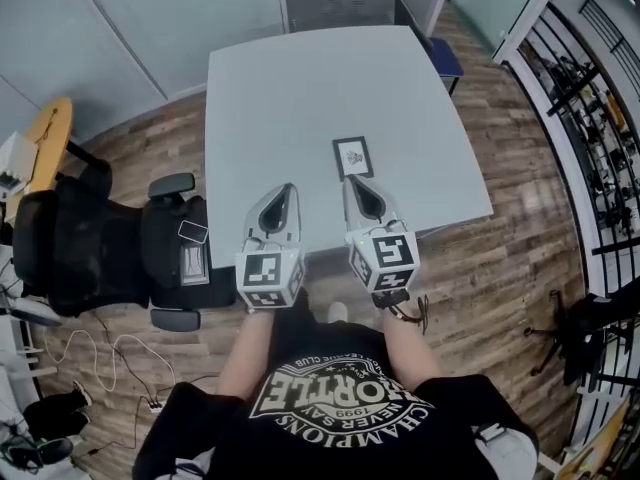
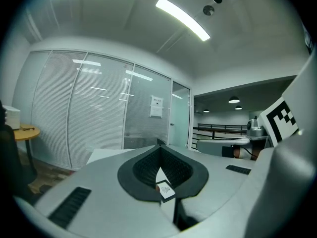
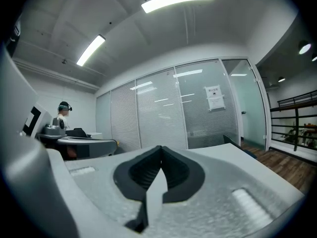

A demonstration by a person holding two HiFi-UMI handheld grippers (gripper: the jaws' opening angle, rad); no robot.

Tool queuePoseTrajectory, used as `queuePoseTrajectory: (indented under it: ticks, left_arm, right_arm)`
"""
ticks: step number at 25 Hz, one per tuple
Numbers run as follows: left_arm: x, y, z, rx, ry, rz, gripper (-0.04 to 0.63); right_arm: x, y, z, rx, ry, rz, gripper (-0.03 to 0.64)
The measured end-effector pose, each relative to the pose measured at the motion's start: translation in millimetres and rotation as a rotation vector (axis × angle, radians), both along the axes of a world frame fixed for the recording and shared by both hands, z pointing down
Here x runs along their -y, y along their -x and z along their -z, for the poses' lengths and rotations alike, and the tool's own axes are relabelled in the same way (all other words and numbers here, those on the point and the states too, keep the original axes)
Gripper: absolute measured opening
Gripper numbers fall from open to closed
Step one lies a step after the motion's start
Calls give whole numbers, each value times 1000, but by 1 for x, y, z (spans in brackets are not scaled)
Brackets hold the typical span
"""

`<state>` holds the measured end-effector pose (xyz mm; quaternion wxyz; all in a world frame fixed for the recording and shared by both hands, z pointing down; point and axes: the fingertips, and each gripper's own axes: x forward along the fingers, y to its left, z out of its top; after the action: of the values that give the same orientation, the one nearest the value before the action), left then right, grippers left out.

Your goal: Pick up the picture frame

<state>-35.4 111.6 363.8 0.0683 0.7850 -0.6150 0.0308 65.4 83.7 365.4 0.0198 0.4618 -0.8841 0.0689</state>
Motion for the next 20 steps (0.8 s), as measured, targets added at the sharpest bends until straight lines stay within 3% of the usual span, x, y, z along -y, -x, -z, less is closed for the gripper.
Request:
queuePoseTrajectory:
  ticks: [12, 16, 20]
  left_arm:
    - [150, 79, -16, -51, -11, -114, 3]
    - [183, 70, -35, -54, 36, -199, 3]
    - [215, 51, -64, -63, 82, -229, 2]
  right_arm:
    - [133, 83, -12, -58, 14, -67, -2]
    - [160, 83, -39, -77, 103, -107, -2]
    - [190, 64, -78, -111, 191, -116, -2]
